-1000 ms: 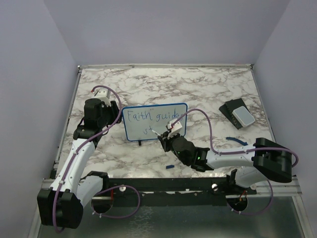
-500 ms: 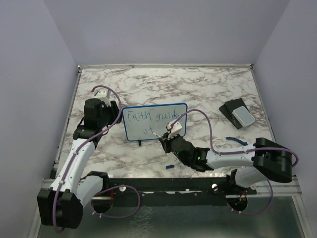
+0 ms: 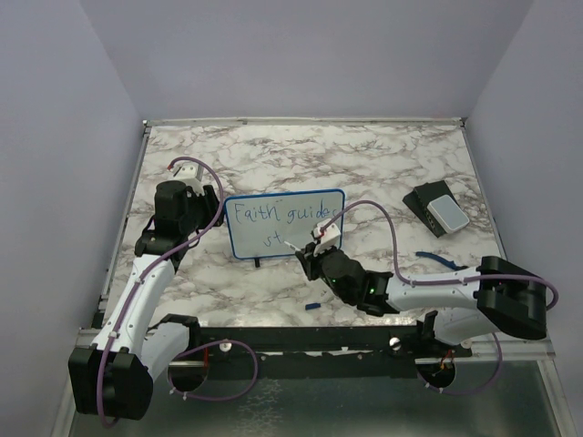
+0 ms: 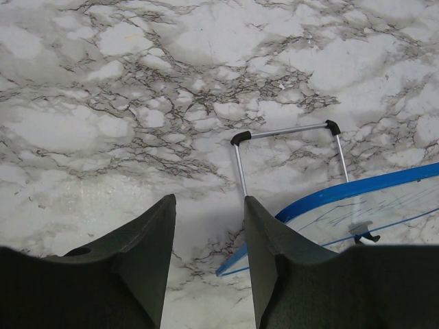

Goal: Write a sentence on the whiteboard

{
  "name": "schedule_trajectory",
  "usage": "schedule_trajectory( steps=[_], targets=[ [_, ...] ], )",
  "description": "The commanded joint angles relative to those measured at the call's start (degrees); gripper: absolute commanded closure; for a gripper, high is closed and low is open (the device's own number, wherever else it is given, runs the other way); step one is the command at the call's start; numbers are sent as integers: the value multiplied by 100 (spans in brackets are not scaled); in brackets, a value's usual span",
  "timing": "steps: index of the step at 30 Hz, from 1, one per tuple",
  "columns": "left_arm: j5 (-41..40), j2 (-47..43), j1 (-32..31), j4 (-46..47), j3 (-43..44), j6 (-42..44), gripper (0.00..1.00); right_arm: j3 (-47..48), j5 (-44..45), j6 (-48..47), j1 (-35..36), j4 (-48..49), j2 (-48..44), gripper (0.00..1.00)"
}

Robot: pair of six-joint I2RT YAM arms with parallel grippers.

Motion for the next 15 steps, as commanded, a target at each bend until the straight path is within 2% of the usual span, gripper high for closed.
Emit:
schedule_trajectory(
  steps=[1,4,9,15],
  targets=[
    [-60,-82,-30,-5,-79,6,53,-234,-311,-305,9,339,-349,99],
    [-64,-73,-33,-3,-79,9,53,-276,-339,-320,46,304,-497,99],
    [-68,-73,-32,-5,-75,0,53,-215,125,-25,47,-24,-553,99],
    [-68,-73,-27,1,-79,2,54,-221,230,-8,47,68,-467,99]
  ],
)
